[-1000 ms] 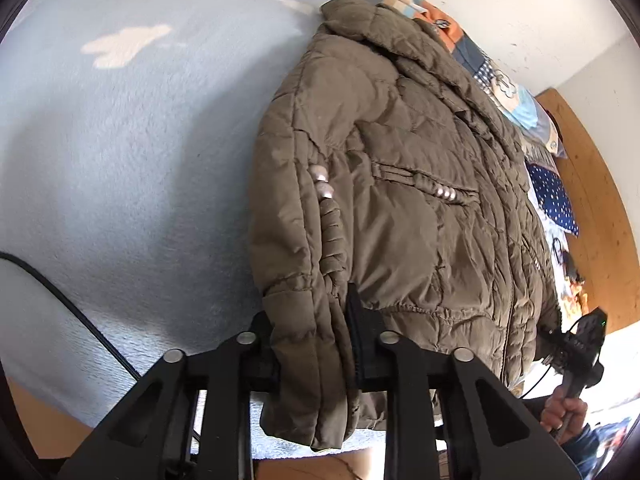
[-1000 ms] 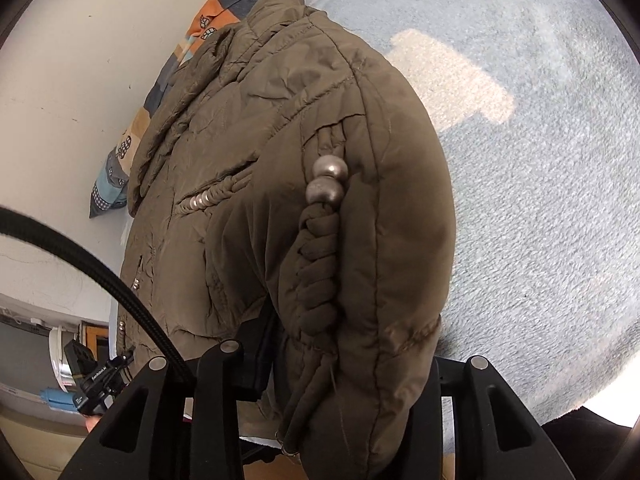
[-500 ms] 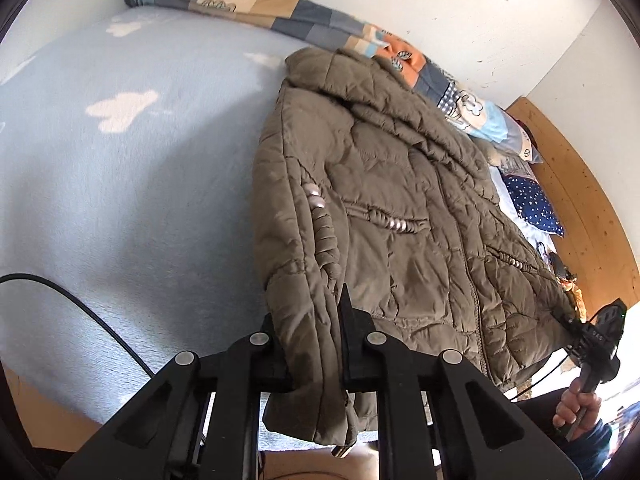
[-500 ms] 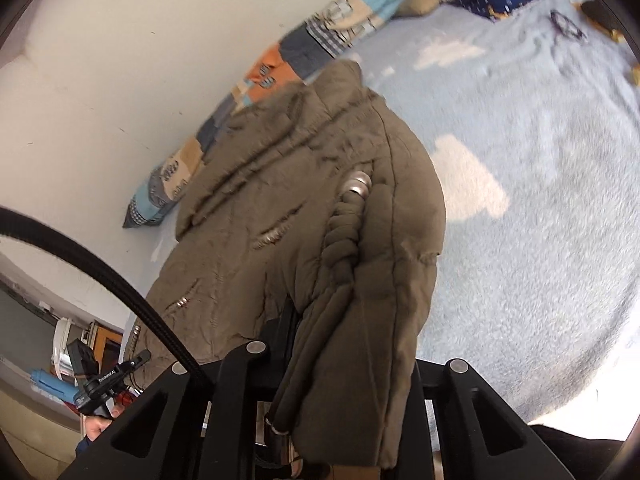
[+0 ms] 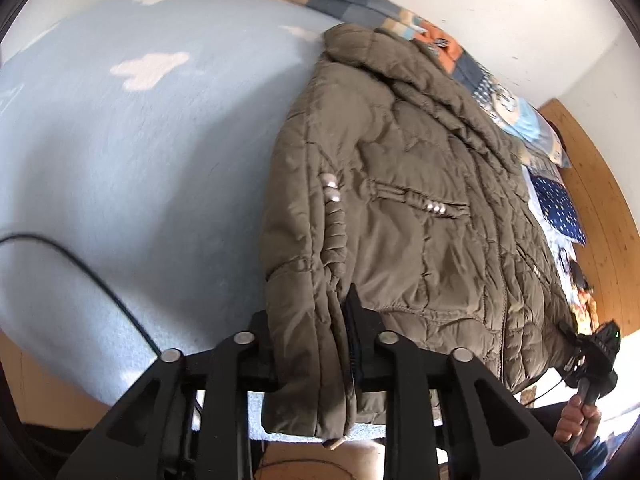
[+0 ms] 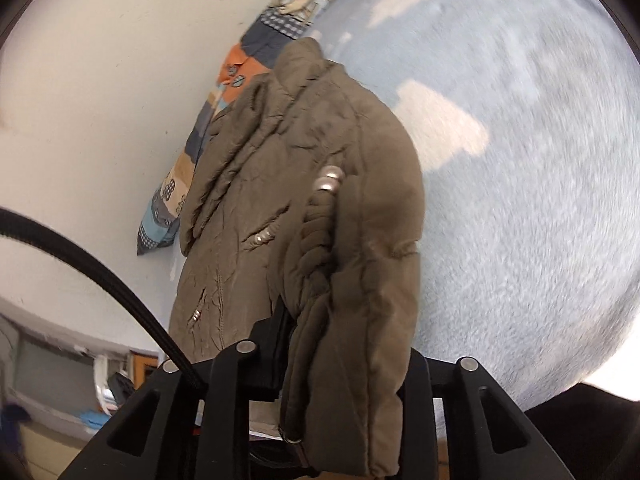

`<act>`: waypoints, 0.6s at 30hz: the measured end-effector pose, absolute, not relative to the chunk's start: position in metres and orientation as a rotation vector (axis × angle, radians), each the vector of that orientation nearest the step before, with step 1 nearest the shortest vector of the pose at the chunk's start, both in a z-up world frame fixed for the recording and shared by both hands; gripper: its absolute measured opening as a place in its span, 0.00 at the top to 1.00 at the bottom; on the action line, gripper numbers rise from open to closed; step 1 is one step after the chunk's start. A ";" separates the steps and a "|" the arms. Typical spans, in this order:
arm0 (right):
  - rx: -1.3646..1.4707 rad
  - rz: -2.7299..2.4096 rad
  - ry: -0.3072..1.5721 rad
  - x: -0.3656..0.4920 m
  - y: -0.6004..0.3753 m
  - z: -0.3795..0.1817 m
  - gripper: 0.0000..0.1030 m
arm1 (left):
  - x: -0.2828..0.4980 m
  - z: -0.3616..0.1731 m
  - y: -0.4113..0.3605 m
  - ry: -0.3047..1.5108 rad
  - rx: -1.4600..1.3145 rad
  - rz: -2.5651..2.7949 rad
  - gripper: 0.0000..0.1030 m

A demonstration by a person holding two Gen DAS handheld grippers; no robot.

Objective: Fold large clothes
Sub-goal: 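Lift the held hem up off the bed with both grippers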

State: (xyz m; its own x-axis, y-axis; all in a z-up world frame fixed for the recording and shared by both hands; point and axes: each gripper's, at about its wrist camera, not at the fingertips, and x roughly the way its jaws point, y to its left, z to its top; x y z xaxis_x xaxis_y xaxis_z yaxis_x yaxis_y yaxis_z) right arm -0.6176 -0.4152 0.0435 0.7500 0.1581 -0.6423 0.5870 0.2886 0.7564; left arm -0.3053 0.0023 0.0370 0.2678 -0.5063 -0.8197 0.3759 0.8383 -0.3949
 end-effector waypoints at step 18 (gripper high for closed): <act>1.380 -0.377 0.748 -0.617 -0.404 0.017 0.71 | -0.319 0.021 0.008 1.170 -0.269 -0.587 0.83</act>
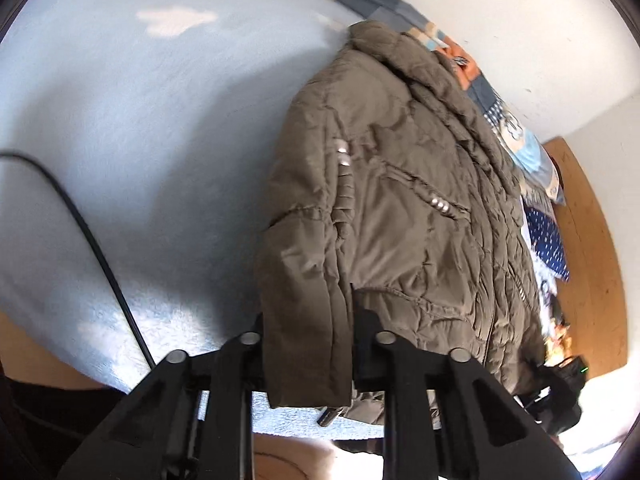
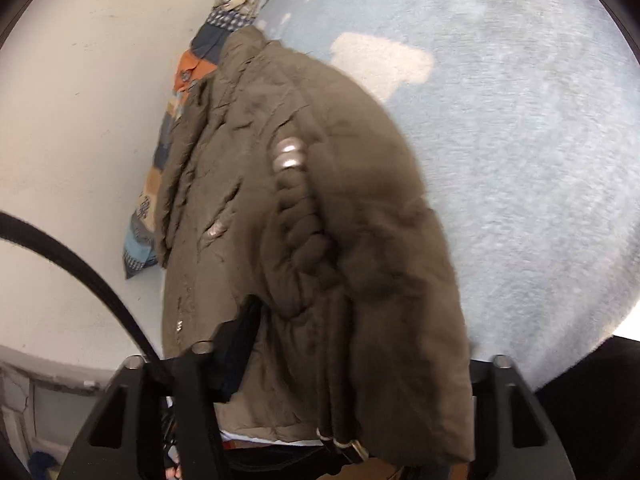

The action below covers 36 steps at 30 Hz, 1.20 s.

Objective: Fold large clothes
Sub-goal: 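Lift the held hem up off the bed with both grippers, then carry the hem over toward the collar and open both grippers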

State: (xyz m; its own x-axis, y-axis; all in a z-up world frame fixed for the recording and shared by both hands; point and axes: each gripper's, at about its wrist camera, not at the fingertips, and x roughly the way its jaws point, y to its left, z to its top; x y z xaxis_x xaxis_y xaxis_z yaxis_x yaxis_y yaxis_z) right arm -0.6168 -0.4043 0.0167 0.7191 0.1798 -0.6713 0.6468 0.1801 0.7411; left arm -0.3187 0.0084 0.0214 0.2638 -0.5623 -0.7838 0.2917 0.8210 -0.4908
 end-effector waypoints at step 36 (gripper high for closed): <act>0.859 -0.280 0.534 -0.606 -0.395 0.167 0.85 | -0.328 0.143 -0.006 0.727 -0.108 -0.667 0.87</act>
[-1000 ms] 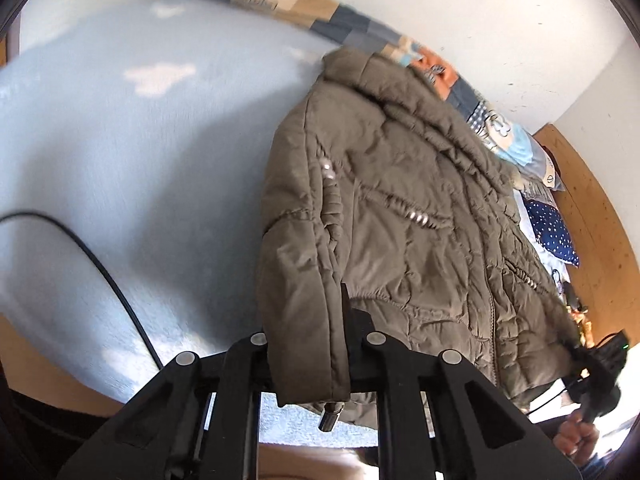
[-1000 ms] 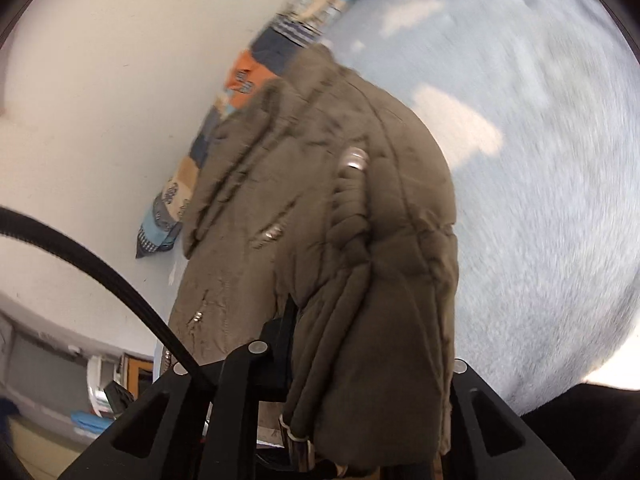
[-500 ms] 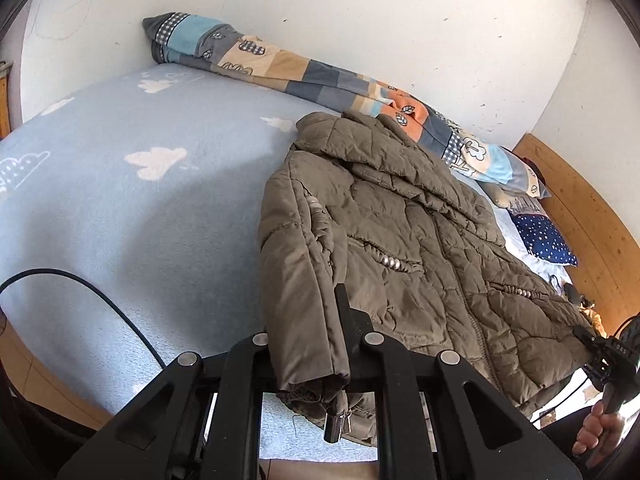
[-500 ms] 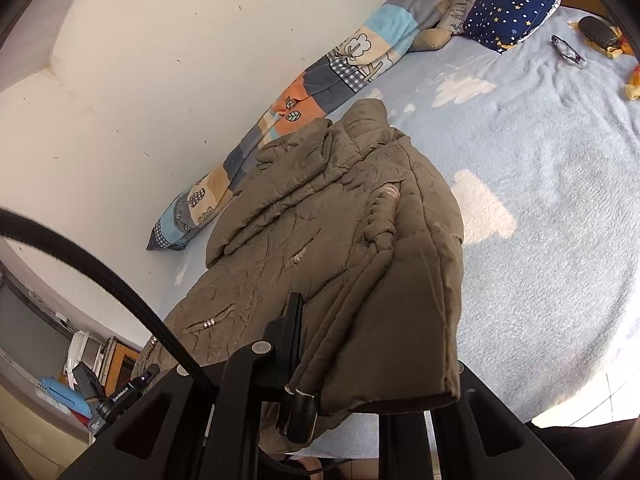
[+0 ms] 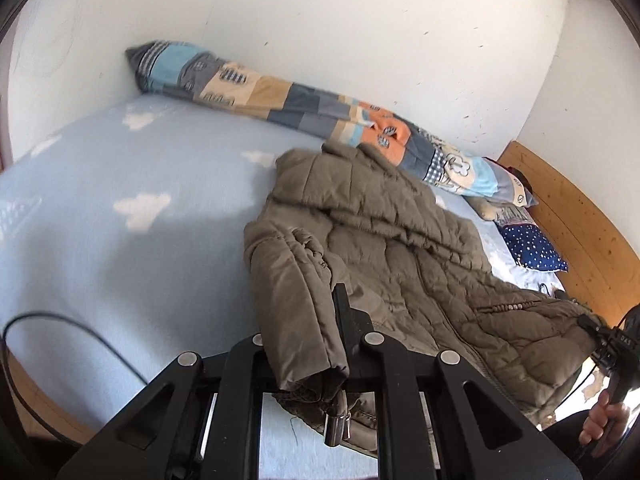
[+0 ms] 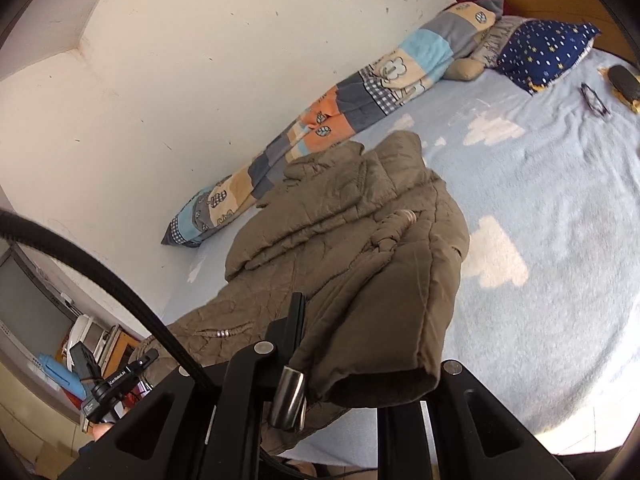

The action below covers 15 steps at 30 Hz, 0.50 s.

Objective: Fold large clothes
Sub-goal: 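Carry the hem over toward the collar and open both grippers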

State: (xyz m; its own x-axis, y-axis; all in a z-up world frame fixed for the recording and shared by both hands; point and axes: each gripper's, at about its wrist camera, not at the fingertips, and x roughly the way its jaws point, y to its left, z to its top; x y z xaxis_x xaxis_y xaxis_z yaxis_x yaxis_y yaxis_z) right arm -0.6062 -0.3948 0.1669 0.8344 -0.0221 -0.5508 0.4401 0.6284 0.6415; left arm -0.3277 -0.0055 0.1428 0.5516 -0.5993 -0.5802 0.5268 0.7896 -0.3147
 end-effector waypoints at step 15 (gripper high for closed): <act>0.769 -0.278 0.448 -0.527 -0.461 0.223 0.85 | -0.254 0.213 -0.077 0.626 -0.043 -0.665 0.87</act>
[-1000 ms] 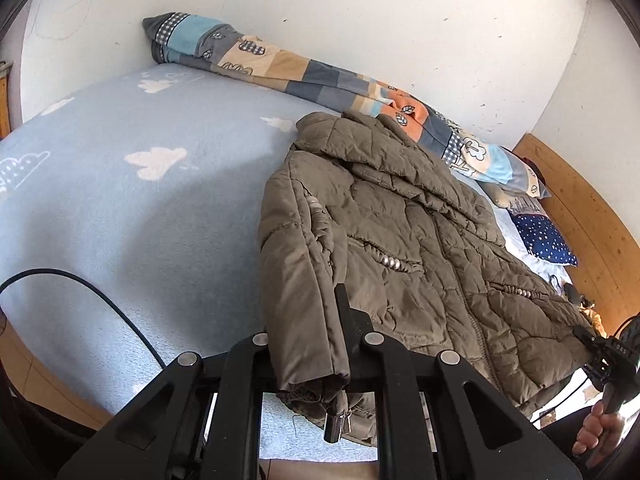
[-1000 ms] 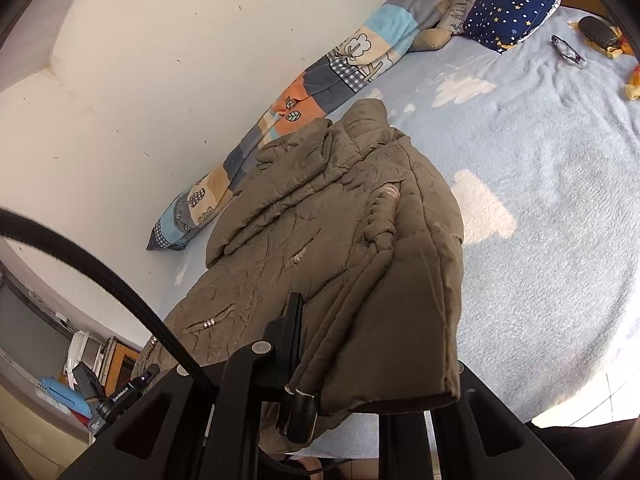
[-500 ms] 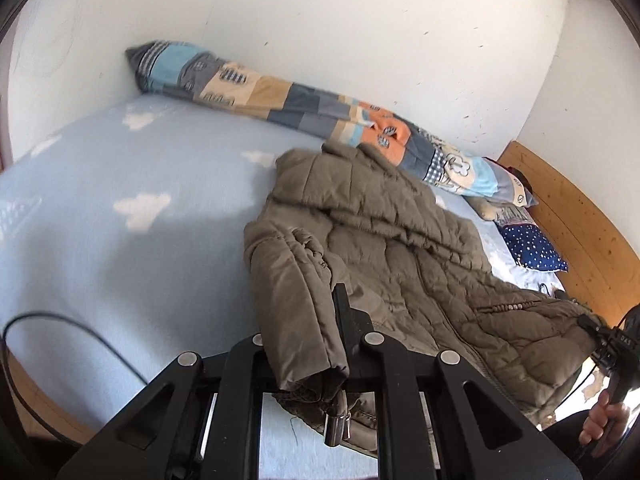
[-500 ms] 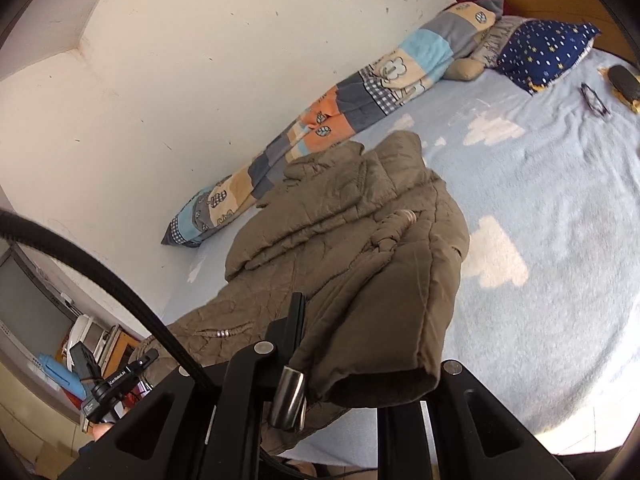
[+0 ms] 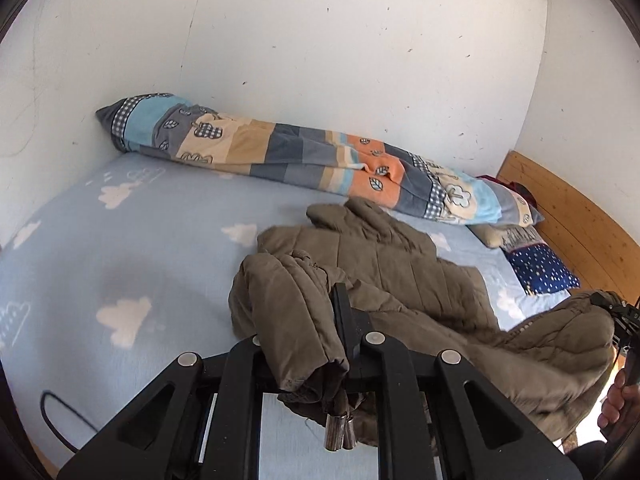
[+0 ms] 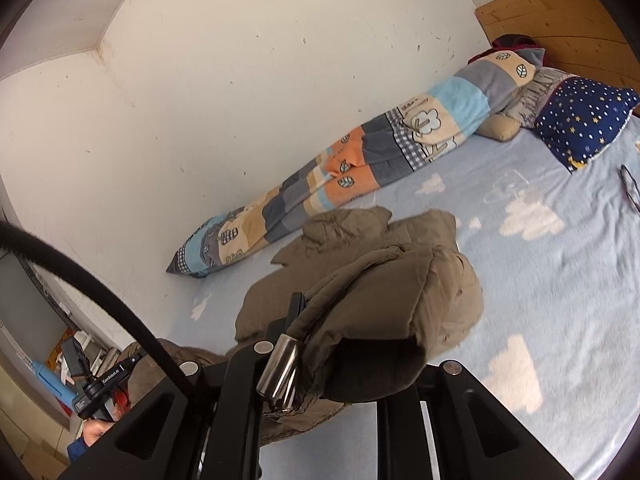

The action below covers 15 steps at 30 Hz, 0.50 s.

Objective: Fold large clothes
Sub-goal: 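Carry the hem over toward the collar and open both grippers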

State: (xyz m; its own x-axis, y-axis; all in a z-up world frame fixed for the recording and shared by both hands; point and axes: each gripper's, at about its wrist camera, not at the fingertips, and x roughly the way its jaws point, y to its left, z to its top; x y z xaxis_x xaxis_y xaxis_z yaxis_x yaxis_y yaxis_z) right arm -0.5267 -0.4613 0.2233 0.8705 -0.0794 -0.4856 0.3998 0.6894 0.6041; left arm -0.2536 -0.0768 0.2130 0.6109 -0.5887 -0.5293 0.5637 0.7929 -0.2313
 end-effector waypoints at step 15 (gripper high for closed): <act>0.780 -0.363 0.463 -0.392 -0.563 0.191 0.85 | -0.095 0.200 -0.189 0.787 -0.033 -0.617 0.86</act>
State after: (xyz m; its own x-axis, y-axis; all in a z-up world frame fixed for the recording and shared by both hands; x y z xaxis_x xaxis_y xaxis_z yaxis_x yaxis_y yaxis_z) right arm -0.3923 -0.5626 0.1906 0.8400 -0.1412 -0.5239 0.4749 0.6584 0.5840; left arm -0.0952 -0.1893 0.2001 0.5407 -0.5307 -0.6527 0.5070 0.8247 -0.2505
